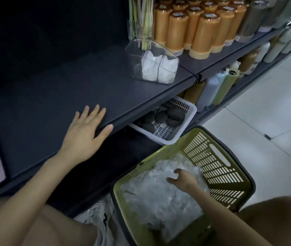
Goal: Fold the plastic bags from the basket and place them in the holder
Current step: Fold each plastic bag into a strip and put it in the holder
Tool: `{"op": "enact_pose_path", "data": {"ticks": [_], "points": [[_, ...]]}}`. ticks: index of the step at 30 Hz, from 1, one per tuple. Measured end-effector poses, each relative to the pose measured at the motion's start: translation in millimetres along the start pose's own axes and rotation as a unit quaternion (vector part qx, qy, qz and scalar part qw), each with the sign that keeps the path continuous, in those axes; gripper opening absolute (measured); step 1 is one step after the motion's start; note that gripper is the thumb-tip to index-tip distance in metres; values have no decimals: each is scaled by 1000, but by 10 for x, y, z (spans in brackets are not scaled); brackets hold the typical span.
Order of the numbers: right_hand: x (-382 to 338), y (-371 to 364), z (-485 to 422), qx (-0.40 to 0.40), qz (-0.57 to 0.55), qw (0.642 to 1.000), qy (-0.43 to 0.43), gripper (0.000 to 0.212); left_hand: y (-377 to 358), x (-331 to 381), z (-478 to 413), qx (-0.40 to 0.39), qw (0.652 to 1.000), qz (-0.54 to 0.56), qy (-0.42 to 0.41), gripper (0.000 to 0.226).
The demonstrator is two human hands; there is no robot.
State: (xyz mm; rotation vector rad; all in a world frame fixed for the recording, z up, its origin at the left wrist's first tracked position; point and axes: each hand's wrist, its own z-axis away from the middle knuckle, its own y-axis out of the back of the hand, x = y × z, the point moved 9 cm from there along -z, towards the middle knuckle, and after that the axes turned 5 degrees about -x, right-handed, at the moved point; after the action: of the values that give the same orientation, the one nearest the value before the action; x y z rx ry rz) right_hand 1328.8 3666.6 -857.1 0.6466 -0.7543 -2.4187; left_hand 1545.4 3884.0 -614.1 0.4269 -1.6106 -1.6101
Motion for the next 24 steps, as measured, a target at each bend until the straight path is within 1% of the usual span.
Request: {"op": "enact_pose_path", "data": {"ticks": [2,4,7,9,10,11,13,14,16,19,22,24], "points": [[2,-312,-24,-48,-24,999,-2,73,-28,-89,153,15,999,-39,-5,81],[15,-618,-32,-75,-37,996,-13,75,-42,-92,189,28,995,-94,0,74],[51,-922,-72,-74,-51,996,-26,80,-71,-35,159,41,985,-166,1,65],[81,-1074,-117,-84,-40,995,-41,78,-83,-32,146,36,984,-176,0,63],[88,-1129,-123,-90,-24,994,-50,72,-85,-35,147,34,983,-178,0,63],[77,-1138,-118,-83,-5,995,-54,60,-86,-37,150,37,983,-179,-2,63],[14,-1073,-115,-34,26,998,-48,20,-86,-31,148,35,983,-181,-2,63],[-32,-1029,-104,-18,28,999,-41,7,-91,-29,147,33,983,-180,-1,63],[-146,-880,-54,7,17,999,-27,20,-84,-20,153,30,983,-181,2,64],[-365,-504,97,40,-3,999,2,25,-70,-20,150,26,982,-187,12,60],[-647,-74,408,80,-10,994,71,38,-71,4,164,24,982,-188,13,61],[-824,194,702,97,-69,983,141,50,-48,-8,158,46,985,-164,4,59]]}}
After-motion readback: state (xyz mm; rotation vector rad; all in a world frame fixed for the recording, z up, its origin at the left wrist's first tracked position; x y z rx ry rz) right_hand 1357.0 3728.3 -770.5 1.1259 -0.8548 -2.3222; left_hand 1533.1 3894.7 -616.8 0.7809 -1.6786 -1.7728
